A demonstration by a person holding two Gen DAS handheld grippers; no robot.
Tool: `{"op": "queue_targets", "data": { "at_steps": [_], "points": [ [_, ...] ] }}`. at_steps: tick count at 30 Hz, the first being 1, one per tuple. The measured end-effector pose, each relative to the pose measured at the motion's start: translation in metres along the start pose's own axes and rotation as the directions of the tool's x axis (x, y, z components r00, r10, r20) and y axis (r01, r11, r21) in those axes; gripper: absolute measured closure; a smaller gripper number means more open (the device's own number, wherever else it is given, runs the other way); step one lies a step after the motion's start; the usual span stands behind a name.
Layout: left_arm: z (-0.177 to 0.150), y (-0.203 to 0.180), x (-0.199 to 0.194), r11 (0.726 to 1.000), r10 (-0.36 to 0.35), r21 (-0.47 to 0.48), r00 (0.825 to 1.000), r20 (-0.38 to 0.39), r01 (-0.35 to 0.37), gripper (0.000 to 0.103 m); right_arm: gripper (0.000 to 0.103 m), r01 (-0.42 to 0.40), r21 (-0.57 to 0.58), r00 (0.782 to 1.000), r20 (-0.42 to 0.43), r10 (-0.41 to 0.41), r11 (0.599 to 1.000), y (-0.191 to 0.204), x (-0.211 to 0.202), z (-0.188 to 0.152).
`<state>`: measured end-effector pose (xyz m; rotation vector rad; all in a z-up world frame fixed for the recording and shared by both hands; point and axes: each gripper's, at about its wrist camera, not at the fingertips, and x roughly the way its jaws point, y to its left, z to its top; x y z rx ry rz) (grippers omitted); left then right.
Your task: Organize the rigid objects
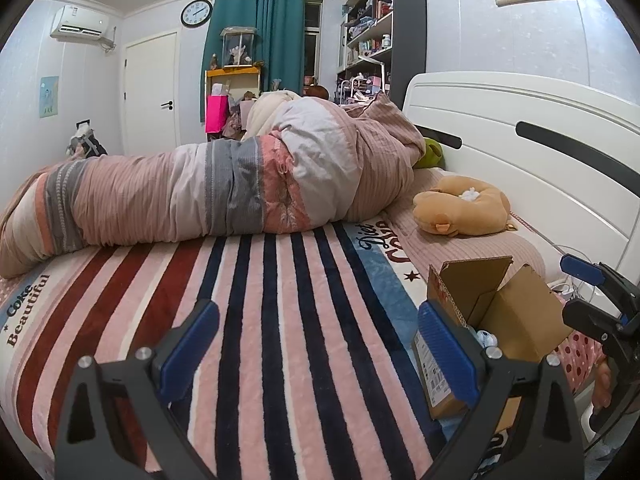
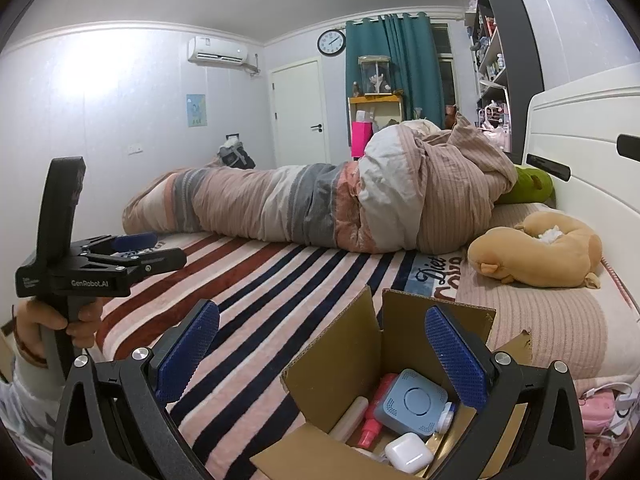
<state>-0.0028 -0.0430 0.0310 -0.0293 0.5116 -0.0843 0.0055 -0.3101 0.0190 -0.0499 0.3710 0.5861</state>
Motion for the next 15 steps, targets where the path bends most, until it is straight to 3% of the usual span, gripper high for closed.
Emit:
{"op": "queue_targets", "data": {
  "at_steps": [15],
  "points": [
    [-0.0029, 0.0038, 0.0001, 1.0, 0.01, -0.008, 1.0, -0.004, -0.01, 0.004, 0.0, -0.009, -0.002, 1.0, -0.007, 0.009, 1.0, -0.0006, 0.0056, -0.0034]
  ]
}}
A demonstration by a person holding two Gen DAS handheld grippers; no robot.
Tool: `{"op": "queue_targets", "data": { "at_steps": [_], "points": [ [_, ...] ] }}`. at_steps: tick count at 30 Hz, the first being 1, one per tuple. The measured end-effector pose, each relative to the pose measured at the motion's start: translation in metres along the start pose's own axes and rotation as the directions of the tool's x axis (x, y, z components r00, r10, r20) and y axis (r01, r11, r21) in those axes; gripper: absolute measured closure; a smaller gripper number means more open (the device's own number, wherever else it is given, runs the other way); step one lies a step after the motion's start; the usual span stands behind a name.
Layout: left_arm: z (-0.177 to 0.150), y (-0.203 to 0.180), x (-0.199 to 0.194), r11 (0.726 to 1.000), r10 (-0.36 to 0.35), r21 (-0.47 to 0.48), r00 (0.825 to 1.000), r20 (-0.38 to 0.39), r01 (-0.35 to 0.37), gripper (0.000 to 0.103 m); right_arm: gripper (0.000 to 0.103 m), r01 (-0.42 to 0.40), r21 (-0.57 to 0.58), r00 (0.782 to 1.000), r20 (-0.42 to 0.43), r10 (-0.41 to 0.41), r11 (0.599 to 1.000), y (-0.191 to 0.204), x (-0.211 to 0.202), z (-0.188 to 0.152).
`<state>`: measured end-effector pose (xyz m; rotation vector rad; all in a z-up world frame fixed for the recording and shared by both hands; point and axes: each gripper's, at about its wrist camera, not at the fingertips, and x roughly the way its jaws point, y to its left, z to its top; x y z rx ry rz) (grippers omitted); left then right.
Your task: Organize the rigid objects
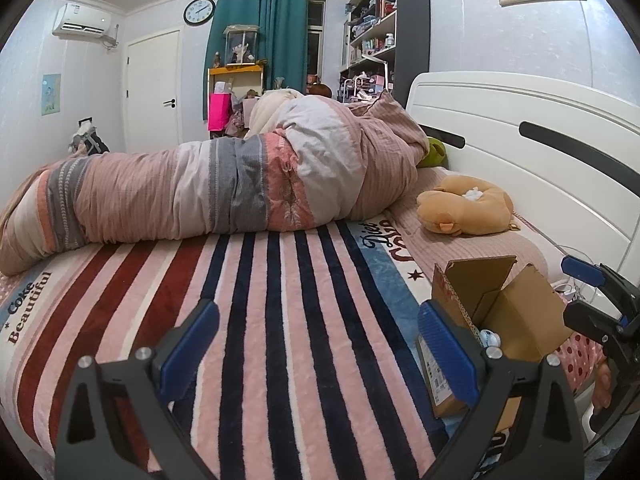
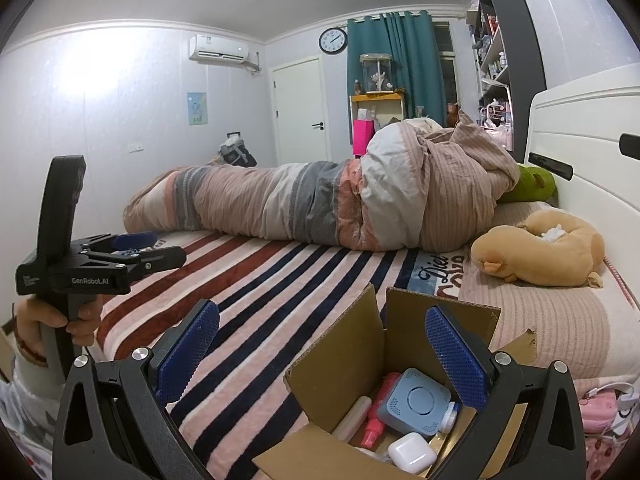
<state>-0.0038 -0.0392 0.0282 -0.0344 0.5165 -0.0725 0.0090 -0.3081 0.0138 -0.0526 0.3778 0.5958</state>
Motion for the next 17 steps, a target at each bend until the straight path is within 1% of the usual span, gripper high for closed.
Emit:
{"op": "queue_targets", "data": {
  "at_steps": [17],
  "points": [
    [-0.0007, 0.0013, 0.0005, 1.0, 0.003, -0.002, 1.0, -0.009, -0.003, 0.004, 0.0, -0.005, 0.003, 1.0, -0.009, 0.005, 1.0, -0.0035, 0.0043, -0.0008]
  ]
}}
